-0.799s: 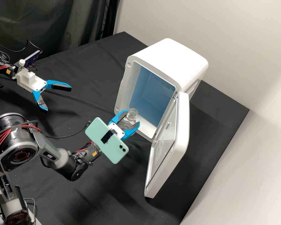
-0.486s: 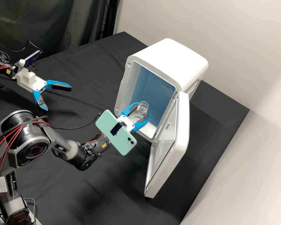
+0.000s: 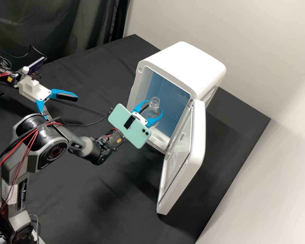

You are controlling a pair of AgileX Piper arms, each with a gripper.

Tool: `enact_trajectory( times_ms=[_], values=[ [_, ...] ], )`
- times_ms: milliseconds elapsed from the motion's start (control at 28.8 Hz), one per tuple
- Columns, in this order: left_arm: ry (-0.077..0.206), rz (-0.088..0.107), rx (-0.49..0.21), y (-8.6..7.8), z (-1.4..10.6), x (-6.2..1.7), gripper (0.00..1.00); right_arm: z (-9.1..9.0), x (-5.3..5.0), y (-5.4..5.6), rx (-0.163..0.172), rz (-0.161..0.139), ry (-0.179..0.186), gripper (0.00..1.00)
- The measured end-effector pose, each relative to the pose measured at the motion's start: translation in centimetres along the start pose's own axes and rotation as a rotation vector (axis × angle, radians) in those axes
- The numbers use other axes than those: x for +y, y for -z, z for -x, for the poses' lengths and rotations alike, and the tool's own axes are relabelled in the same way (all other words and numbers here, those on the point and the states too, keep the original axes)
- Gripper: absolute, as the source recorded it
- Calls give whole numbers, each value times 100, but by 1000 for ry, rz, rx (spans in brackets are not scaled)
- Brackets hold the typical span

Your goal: Place the flask in the incubator

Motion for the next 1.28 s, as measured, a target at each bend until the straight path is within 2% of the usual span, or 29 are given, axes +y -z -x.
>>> enact_trajectory(
  times_ms=[104,208,313,417,590,729,833,903,972,1077,1285],
  values=[
    [-2,6,4,-5,-16,-2,100,-92,-99,-9,-22,21,27,0],
    [-7,2,-3,-14,-34,12,100,-179,-143,-34,-46,33,41,0],
    [-11,2,-6,-25,-46,19,100,-276,-173,-75,-74,34,39,0],
    [-9,1,-10,-36,-49,16,100,-398,-180,-115,-107,19,38,0],
    [-15,0,-15,-48,-70,29,100,-547,-228,-123,-124,39,52,0],
    [-20,4,-14,-62,-88,35,100,-707,-338,-63,-120,65,84,0],
    [-10,6,-24,-83,-101,11,100,-865,-408,-24,-140,75,99,0],
    [-8,4,-27,-82,-119,13,100,-964,-433,-1,-145,77,97,0],
    [-5,3,-33,-91,-136,5,100,-1072,-455,-20,-170,72,100,0],
    [0,-4,-30,-82,-149,6,100,-1217,-475,-28,-184,74,88,0],
    [0,-4,-33,-88,-150,5,100,-1431,-521,-100,-220,77,80,0]
  ],
)
